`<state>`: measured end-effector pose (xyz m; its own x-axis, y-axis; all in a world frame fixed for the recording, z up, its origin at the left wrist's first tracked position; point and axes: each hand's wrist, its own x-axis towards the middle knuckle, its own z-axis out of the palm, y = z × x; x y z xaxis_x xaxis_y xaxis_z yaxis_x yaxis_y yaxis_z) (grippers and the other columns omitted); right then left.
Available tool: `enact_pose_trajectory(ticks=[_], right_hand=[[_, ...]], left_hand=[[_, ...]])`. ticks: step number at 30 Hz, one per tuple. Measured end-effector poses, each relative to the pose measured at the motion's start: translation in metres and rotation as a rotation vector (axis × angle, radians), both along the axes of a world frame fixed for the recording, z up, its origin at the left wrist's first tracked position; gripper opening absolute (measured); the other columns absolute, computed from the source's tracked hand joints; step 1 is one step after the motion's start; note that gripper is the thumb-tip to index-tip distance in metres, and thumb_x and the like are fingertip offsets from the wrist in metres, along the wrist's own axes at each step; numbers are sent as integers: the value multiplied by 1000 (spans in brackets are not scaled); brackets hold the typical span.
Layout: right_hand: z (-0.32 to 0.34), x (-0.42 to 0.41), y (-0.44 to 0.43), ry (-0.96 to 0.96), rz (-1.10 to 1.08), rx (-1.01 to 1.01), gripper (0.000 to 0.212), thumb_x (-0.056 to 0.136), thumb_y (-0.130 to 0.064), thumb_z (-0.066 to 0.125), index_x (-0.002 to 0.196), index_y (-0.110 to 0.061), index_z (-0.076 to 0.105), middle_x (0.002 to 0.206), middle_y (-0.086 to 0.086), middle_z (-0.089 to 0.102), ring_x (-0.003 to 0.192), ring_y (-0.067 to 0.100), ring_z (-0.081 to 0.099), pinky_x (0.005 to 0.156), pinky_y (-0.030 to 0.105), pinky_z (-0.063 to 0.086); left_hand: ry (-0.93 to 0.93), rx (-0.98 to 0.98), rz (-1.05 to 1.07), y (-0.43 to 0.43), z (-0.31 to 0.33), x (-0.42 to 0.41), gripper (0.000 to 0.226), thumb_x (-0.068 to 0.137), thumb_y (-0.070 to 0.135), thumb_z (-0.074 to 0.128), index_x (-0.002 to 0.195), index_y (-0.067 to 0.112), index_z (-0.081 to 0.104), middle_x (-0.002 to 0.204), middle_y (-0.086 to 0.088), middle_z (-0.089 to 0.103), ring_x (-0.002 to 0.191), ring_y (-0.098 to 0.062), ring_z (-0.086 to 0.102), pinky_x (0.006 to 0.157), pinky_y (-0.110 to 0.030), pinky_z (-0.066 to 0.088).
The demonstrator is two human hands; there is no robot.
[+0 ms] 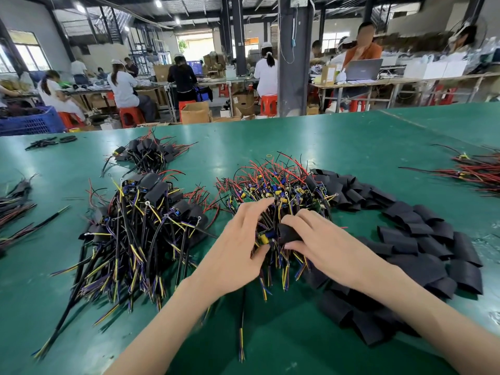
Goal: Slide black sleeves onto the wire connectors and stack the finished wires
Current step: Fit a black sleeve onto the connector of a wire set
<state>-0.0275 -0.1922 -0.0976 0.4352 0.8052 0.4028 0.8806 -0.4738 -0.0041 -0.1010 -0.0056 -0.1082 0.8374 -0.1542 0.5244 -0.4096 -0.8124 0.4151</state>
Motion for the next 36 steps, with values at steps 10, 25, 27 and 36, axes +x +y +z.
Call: enact_pose_trajectory(ticks=[10,25,27,36], right_hand=[[4,4,-10,-65,-51,67,40,84,-25,67,116,-4,54,101,8,58,89,27,59,82,25,35],[8,-2,-9,34,-25,79,41,90,-28,60,124,-7,55,120,7,59,107,25,57,91,26,33],[8,-2,-10,62,-16,65,42,92,-31,56,128,-10,52,125,3,56,112,21,53,93,26,33],[3,0,-8,269,-3,122,43,92,-43,47,129,-20,49,119,-3,55,106,17,52,90,33,39]], left_hand=[[96,-124,88,10,5,5,7,93,16,58,93,14,64,79,6,64,76,-13,58,77,-31,46],[88,-64,31,8,12,1,7,94,15,56,88,15,60,76,11,56,72,-6,50,68,-16,37],[79,-26,27,8,14,0,9,94,14,56,86,14,59,75,14,53,72,-1,47,67,-12,33],[32,113,42,8,16,-2,15,96,17,53,97,6,64,89,3,60,83,-13,51,80,-21,36]])
